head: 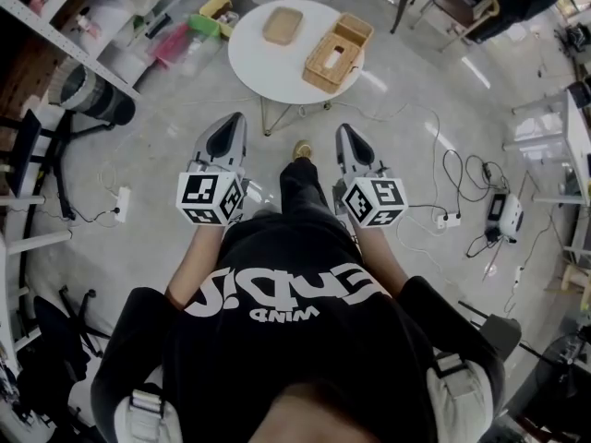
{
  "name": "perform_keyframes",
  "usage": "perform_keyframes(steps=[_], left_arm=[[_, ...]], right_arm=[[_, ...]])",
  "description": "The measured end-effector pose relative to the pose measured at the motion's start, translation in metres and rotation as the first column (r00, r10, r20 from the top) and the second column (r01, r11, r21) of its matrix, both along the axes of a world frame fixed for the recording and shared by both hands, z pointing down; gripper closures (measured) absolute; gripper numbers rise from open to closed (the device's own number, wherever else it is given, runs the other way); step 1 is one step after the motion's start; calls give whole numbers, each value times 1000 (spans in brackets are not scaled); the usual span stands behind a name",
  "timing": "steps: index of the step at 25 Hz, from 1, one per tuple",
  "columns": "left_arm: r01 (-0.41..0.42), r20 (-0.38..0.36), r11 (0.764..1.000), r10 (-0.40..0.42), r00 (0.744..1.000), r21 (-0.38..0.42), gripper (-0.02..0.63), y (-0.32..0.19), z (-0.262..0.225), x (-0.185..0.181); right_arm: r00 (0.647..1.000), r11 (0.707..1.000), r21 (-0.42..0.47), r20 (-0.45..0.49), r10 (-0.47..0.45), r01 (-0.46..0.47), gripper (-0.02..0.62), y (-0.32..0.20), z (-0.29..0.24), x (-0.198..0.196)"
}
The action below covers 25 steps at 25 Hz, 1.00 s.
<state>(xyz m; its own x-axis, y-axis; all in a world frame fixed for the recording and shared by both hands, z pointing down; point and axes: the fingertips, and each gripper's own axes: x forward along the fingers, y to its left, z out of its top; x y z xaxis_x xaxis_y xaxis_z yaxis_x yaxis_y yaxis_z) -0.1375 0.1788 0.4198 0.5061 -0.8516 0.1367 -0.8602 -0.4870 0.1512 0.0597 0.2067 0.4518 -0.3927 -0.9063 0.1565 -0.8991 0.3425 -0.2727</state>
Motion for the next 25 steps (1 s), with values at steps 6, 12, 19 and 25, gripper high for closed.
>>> perform_keyframes(steps=[6, 12, 19, 25], left_arm=[[6, -2, 1000, -6, 1000, -7, 607, -54, 1, 7], [3, -8, 1000, -3, 1000, -28, 607, -113, 3, 20], [12, -2, 999, -12, 1000, -38, 607, -175, -5, 36], [52, 3, 998, -52, 999, -44, 607, -221, -12, 46]], right_arm=[[1000, 1000, 3, 4, -15, 15, 597, -55, 0, 3], [1000, 1000, -15, 9, -19, 19, 597, -114, 0, 12], [999, 999, -28, 25, -35, 36, 597, -180, -6, 26], [997, 997, -23, 33, -76, 77, 597, -234, -14, 38]])
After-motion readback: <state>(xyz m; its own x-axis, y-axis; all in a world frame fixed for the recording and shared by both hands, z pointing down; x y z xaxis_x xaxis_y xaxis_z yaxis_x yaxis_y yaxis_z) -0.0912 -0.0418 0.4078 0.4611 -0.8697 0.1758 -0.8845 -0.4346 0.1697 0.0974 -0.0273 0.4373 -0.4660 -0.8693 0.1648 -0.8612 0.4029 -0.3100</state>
